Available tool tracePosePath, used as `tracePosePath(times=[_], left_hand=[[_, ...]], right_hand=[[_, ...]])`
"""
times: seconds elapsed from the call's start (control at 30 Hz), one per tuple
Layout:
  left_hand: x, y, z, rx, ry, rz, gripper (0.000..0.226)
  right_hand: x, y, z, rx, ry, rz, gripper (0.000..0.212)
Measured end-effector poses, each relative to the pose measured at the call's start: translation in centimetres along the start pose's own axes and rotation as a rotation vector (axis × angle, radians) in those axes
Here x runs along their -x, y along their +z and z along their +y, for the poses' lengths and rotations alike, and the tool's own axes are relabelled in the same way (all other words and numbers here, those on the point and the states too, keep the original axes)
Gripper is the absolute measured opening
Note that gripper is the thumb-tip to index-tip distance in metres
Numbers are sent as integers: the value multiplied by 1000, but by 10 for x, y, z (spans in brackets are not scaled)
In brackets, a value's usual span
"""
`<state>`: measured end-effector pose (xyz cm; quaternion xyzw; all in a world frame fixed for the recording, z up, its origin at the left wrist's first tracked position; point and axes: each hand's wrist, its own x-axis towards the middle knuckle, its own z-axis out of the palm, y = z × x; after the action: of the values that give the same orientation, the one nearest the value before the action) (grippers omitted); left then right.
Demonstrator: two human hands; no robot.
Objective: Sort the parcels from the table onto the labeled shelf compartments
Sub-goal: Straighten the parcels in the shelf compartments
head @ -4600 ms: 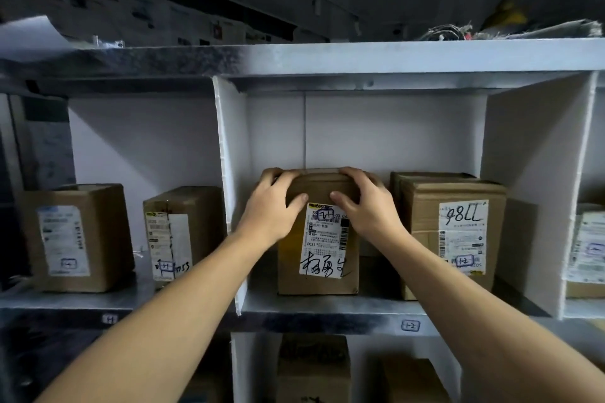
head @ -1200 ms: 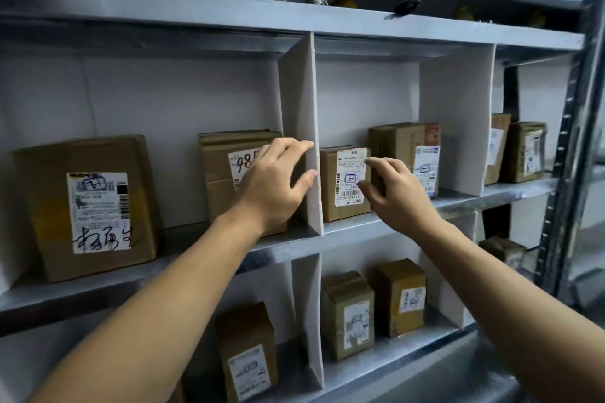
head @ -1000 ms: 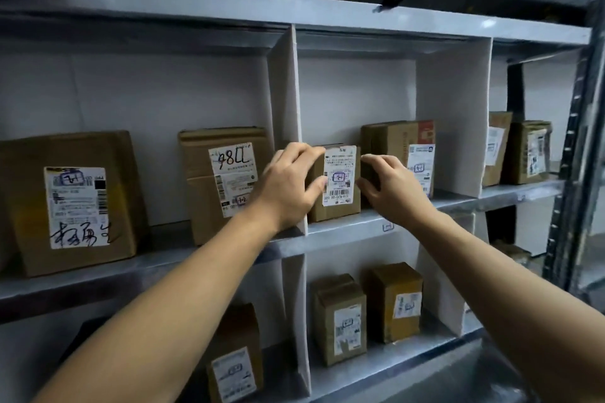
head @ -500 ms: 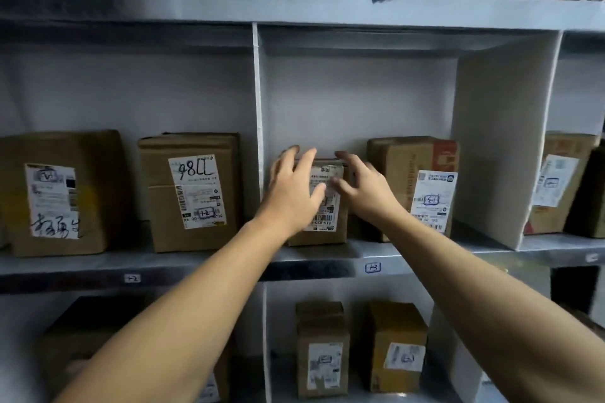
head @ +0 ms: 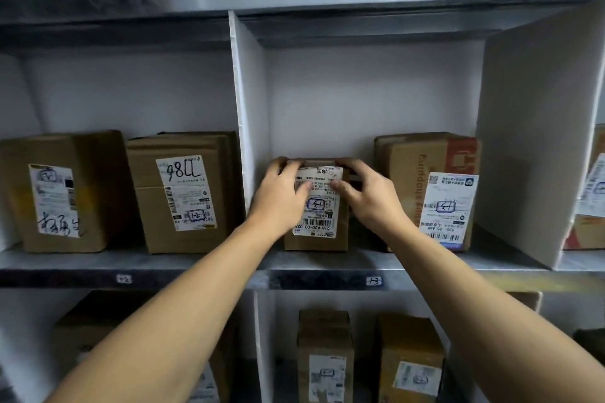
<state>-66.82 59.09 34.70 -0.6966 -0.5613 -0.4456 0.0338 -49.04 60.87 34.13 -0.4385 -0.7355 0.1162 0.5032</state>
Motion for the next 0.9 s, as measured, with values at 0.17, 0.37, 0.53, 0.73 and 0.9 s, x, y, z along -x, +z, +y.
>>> tracePosePath(times=[0.17, 0.37, 0.53, 0.73, 0.9], left_hand=[[-4, 6, -3, 1, -2, 18, 45], [-8, 6, -7, 20, -5, 34, 45], [-8, 6, -8, 6, -2, 42, 46], [-5, 4, -5, 3, -10, 44, 47], [-1, -5, 9, 45, 39, 164, 48]], right_hand=[[0, 5, 4, -1, 9, 36, 44], [-4, 9, 6, 31, 16, 51, 42], [-3, 11, 9, 49, 0, 56, 40], [5, 19, 7, 69, 1, 88, 49], [18, 3, -5, 141, -83, 67, 51]])
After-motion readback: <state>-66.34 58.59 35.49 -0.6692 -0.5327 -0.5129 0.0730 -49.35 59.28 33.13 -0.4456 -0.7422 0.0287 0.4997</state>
